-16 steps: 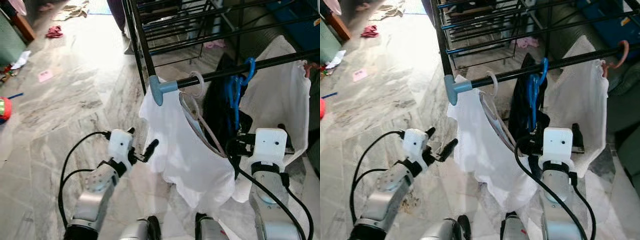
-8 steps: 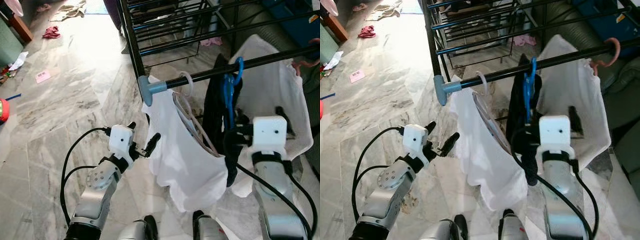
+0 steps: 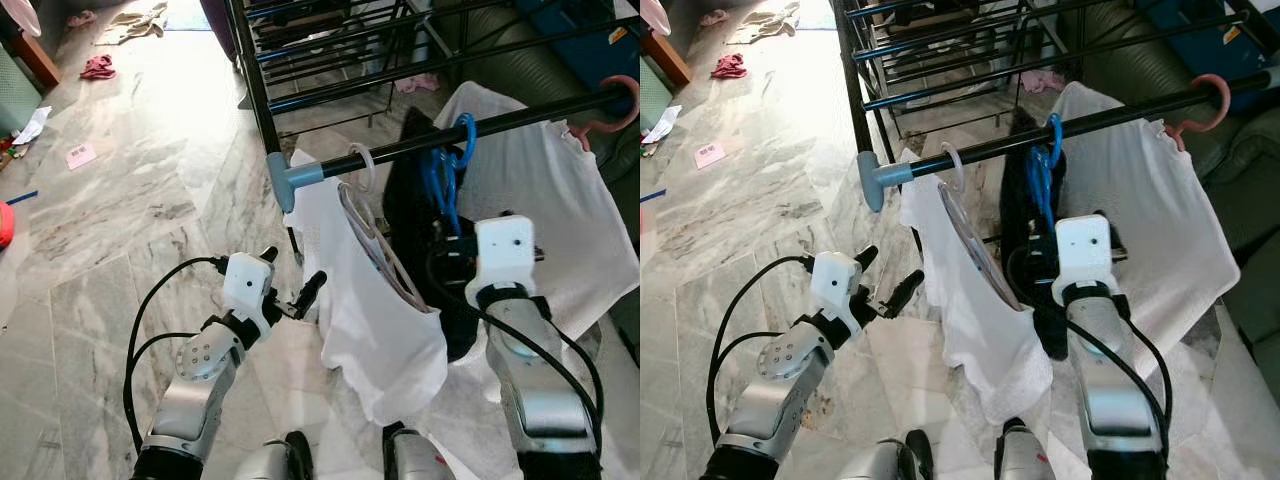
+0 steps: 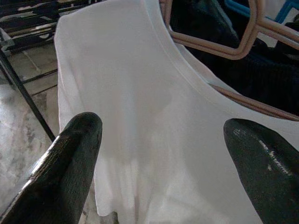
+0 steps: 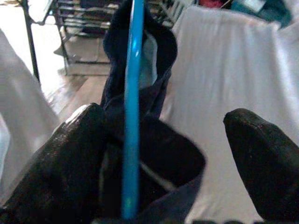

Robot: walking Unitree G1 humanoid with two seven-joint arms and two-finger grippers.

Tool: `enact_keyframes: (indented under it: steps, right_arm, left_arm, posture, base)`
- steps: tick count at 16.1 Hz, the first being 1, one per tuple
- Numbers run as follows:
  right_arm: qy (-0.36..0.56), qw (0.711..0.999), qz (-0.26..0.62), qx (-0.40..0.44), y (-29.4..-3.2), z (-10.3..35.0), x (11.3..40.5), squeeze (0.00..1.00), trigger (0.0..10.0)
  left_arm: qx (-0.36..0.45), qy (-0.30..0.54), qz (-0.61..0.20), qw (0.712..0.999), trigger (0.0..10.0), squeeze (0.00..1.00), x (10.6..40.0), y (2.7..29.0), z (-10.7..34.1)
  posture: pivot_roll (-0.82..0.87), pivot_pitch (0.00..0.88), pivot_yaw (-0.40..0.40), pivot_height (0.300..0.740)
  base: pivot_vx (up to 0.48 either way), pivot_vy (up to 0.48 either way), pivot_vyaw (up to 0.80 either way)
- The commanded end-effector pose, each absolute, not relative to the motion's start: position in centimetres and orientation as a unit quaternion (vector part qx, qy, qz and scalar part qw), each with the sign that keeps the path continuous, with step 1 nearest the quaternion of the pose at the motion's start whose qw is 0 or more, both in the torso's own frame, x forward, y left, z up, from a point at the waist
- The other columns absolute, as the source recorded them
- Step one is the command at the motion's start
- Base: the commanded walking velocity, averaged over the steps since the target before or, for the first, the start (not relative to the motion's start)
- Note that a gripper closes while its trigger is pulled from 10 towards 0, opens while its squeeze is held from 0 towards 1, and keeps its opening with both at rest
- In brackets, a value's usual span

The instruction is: Hang hanger

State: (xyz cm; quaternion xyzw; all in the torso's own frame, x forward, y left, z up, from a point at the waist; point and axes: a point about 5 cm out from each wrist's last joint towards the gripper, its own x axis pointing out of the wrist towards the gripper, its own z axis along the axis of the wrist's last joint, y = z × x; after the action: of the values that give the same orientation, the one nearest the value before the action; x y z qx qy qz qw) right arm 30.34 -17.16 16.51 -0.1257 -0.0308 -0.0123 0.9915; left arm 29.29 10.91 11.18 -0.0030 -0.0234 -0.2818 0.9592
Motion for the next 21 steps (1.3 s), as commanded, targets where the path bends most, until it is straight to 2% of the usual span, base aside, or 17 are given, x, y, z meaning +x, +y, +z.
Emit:
enact_keyframes:
  steps: [1, 5, 6, 7, 10, 21]
  right_arm:
    - [-0.019, 0.993, 0.001, -0.12, -17.0, 16.2, 30.6, 0.0, 10.0]
    - [-0.009, 0.992, 0.032, -0.124, -16.0, 16.2, 31.6, 0.0, 10.0]
    - [-0.008, 0.992, 0.033, -0.124, -15.9, 16.1, 31.7, 0.0, 8.9]
    - [-0.005, 0.991, 0.041, -0.125, -15.8, 16.1, 31.9, 0.0, 3.8]
    - [-0.003, 0.991, 0.053, -0.121, -15.1, 16.4, 32.5, 0.0, 0.0]
    - [0.012, 0.991, 0.054, -0.119, -15.9, 17.4, 34.1, 0.0, 0.0]
  left_arm:
    - [-0.006, -0.012, -0.294, 0.956, 10.0, 0.0, 28.7, 11.2, 10.5]
    - [-0.001, -0.012, -0.344, 0.939, 10.0, 0.0, 28.1, 10.7, 10.6]
    - [-0.002, -0.01, -0.342, 0.94, 10.0, 0.0, 28.1, 10.7, 10.5]
    - [-0.001, -0.01, -0.34, 0.94, 10.0, 0.0, 28.2, 10.8, 10.4]
    - [0.001, -0.005, -0.344, 0.939, 10.0, 0.0, 28.0, 10.6, 10.2]
    - [0.006, 0.006, -0.354, 0.935, 10.0, 0.0, 27.9, 10.5, 9.7]
  posture:
    - [-0.08, 0.274, 0.106, 0.74]
    - [-0.07, 0.272, 0.102, 0.74]
    - [-0.07, 0.272, 0.103, 0.74]
    - [-0.07, 0.271, 0.104, 0.74]
    - [-0.07, 0.268, 0.104, 0.74]
    - [-0.07, 0.268, 0.105, 0.74]
  base:
    - [0.0, 0.0, 0.0]
    - [0.0, 0.0, 0.0]
    - [0.0, 0.0, 0.0]
    - [0.0, 0.0, 0.0]
    - [0.0, 0.0, 0.0]
    - [0.0, 0.0, 0.0]
